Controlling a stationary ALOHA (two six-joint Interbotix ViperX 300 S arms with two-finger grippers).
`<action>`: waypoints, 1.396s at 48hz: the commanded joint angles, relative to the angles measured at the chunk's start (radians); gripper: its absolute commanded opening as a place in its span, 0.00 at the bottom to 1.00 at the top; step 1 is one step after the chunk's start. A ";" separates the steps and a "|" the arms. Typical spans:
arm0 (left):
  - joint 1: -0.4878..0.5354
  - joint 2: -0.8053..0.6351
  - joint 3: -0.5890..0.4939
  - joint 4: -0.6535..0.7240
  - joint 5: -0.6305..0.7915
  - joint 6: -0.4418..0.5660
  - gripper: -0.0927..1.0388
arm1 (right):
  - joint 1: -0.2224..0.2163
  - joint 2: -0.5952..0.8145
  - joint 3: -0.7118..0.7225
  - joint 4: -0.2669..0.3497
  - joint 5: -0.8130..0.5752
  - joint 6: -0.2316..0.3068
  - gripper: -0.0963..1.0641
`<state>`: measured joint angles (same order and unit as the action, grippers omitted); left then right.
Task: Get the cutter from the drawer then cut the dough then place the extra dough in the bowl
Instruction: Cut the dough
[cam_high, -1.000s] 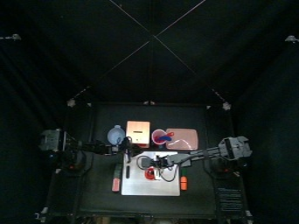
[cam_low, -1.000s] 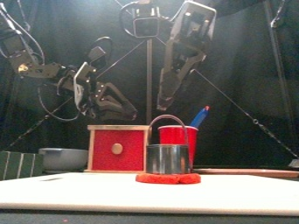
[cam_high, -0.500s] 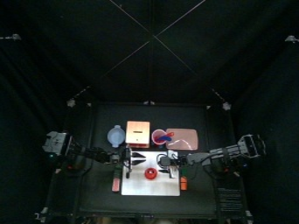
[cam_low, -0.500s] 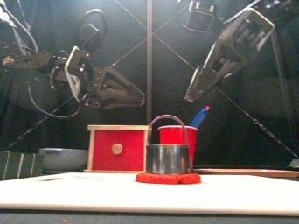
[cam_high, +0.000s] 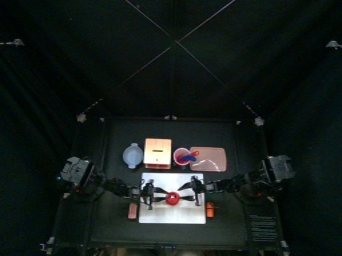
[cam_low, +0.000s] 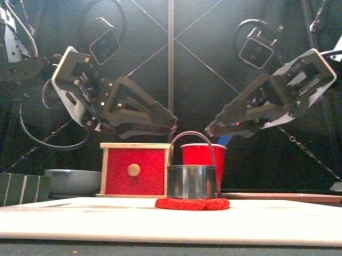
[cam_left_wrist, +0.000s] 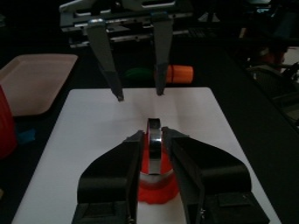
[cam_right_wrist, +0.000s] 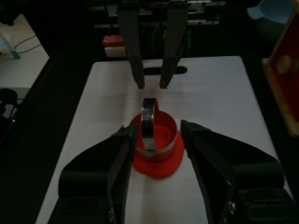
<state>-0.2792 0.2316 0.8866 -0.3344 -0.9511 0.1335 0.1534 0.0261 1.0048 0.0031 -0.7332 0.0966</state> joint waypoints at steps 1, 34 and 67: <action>0.002 -0.006 -0.018 -0.021 -0.011 0.000 0.73 | 0.006 0.040 -0.037 0.000 -0.063 0.003 0.78; 0.002 0.063 -0.081 -0.037 0.005 0.000 0.87 | 0.032 0.061 -0.051 0.044 -0.034 0.005 0.78; -0.005 0.066 -0.077 -0.035 0.051 0.003 0.80 | 0.029 0.069 -0.084 0.058 0.069 0.000 0.77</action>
<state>-0.2823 0.3114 0.8207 -0.3712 -0.8974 0.1335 0.1856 0.1104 0.9357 0.0706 -0.6611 0.0982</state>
